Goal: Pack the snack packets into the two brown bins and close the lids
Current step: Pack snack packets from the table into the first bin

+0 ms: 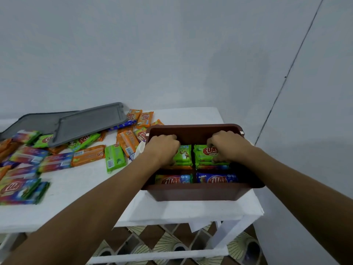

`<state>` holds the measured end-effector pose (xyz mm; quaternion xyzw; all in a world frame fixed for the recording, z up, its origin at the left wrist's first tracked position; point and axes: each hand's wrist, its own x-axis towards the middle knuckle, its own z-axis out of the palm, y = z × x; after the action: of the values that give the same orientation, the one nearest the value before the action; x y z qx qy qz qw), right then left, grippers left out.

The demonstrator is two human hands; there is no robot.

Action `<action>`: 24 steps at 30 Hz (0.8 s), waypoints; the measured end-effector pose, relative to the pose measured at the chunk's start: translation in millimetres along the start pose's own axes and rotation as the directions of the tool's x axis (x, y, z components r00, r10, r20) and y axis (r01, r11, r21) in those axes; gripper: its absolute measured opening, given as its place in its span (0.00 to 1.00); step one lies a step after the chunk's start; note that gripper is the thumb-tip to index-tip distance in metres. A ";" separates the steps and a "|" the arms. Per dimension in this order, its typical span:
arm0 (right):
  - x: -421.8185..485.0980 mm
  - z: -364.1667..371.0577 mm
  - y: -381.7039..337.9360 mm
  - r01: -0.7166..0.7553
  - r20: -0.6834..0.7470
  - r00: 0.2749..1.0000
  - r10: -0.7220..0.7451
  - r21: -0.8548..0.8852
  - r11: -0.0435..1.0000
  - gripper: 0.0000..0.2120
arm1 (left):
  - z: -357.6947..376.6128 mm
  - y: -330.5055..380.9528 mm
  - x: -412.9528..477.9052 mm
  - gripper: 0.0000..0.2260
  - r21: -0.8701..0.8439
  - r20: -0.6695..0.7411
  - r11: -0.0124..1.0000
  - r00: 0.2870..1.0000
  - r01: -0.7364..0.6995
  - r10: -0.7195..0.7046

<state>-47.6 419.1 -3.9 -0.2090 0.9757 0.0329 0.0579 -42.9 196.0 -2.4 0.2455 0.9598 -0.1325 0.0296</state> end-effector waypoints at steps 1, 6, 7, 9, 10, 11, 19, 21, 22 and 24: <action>-0.7 -0.1 -0.2 0.006 0.001 1.000 -0.006 -0.005 1.000 0.22 | 0.0 1.0 0.3 0.20 0.009 -0.002 1.000 1.000 0.005 -0.005; -1.9 -0.7 -7.8 0.018 -0.044 0.999 -0.023 -0.119 0.993 0.25 | -2.0 2.7 0.0 0.20 0.046 0.003 0.999 1.000 -0.005 0.004; -2.2 0.0 -8.9 0.007 -0.057 0.998 -0.014 -0.126 0.992 0.25 | -1.5 3.5 -0.7 0.19 0.057 -0.006 0.998 1.000 -0.009 0.009; -4.0 1.6 -11.0 -0.006 -0.070 0.998 -0.004 -0.136 0.991 0.26 | 0.8 6.0 -1.9 0.17 0.093 -0.033 0.995 0.999 -0.018 0.021; -5.1 2.3 -11.5 -0.004 -0.072 0.997 -0.007 -0.149 0.989 0.27 | 1.2 7.1 -2.5 0.17 0.107 -0.043 0.994 0.999 -0.020 0.025; -5.7 2.5 -11.3 -0.003 -0.067 0.998 -0.008 -0.159 0.987 0.27 | 0.6 7.4 -2.5 0.17 0.115 -0.036 0.993 0.999 -0.028 0.032; -0.5 -16.5 -25.4 -0.008 -0.132 0.991 -0.013 -0.161 0.987 0.13 | -4.6 -36.7 -25.8 0.19 0.039 -0.018 0.993 0.993 -0.115 0.115; 4.4 -19.1 -35.8 -0.011 -0.190 0.982 -0.009 -0.099 0.995 0.13 | -2.2 -53.4 -39.6 0.20 -0.061 -0.156 0.991 0.982 -0.118 0.108; 7.1 -21.3 -41.6 -0.006 -0.208 0.978 -0.009 -0.073 0.997 0.12 | -0.2 -60.7 -45.7 0.21 -0.120 -0.219 0.986 0.972 -0.118 0.090; 15.0 -27.0 -61.1 0.019 -0.254 0.967 -0.026 -0.031 0.999 0.11 | 6.2 -77.7 -62.9 0.22 -0.211 -0.300 0.974 0.954 -0.084 0.017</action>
<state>-38.8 355.1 18.5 -0.2234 0.9720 0.0192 -0.0703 -24.9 99.6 18.0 0.2823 0.9555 0.0145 -0.0842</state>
